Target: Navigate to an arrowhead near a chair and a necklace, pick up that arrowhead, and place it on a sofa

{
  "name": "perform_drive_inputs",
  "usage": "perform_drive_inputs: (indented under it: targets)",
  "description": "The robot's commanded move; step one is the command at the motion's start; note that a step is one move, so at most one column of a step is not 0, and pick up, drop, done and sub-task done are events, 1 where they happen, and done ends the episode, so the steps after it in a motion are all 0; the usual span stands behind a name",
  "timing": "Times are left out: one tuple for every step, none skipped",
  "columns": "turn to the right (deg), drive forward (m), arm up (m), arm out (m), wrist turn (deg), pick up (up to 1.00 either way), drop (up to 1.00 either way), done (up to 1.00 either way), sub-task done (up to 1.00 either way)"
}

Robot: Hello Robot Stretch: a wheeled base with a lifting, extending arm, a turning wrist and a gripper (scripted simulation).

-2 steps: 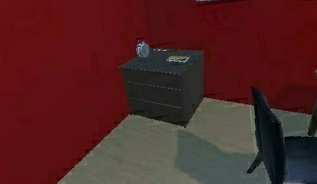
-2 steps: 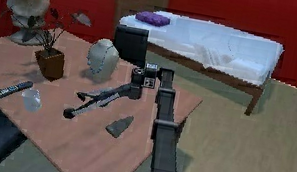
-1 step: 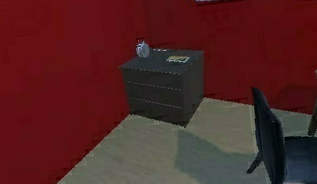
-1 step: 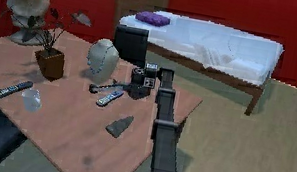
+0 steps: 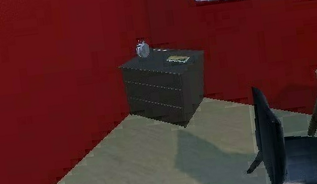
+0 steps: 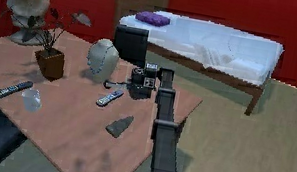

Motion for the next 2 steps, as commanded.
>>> perform_drive_inputs:
  targets:
    - [0.0, 0.0, -0.3, 0.0, 0.0, 0.0, 0.0, 0.0, 0.0]
    - [0.0, 0.0, 0.0, 0.0, 0.0, 1.0, 0.0, 0.0, 0.0]
